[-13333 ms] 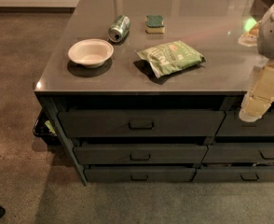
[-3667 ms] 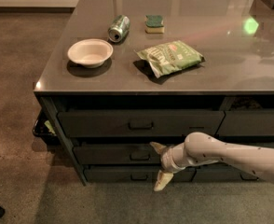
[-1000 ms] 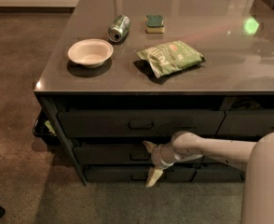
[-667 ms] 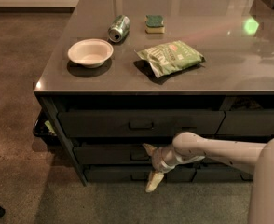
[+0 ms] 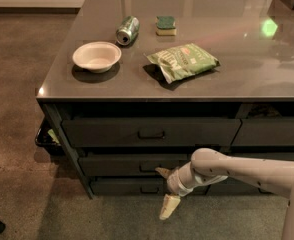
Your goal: Open middle drawer
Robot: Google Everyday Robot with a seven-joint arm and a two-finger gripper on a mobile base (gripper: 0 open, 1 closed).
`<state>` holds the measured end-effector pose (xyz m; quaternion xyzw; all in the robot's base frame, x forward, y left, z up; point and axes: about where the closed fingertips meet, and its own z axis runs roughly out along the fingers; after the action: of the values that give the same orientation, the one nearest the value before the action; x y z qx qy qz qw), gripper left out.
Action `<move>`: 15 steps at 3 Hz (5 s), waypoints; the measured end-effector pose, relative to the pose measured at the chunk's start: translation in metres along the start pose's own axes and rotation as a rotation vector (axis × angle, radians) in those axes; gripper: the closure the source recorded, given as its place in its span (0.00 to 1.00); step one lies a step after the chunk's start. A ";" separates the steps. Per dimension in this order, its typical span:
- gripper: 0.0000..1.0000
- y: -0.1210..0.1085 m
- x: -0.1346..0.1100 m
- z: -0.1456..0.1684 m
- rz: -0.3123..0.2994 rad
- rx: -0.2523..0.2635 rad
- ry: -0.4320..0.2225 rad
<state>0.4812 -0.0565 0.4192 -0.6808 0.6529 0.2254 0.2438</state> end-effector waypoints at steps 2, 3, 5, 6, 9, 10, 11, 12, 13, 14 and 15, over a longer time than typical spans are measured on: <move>0.00 -0.035 0.016 -0.028 -0.024 0.101 0.094; 0.00 -0.043 0.036 -0.042 0.003 0.135 0.150; 0.00 -0.048 0.056 -0.041 0.032 0.133 0.179; 0.00 -0.053 0.053 -0.039 0.008 0.139 0.188; 0.00 -0.074 0.046 -0.025 -0.118 0.225 0.215; 0.00 -0.084 0.047 -0.025 -0.126 0.237 0.220; 0.00 -0.102 0.055 -0.023 -0.121 0.215 0.241; 0.00 -0.102 0.066 -0.012 -0.085 0.146 0.241; 0.00 -0.094 0.069 -0.009 -0.060 0.089 0.236; 0.00 -0.091 0.068 -0.009 -0.053 0.067 0.232; 0.00 -0.084 0.067 -0.009 -0.048 0.039 0.229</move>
Offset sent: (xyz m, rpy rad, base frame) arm 0.0617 -0.0623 0.0285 -0.1694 -0.1815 -0.1101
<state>0.5680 -0.1120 0.3875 -0.7127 0.6642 0.1275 0.1863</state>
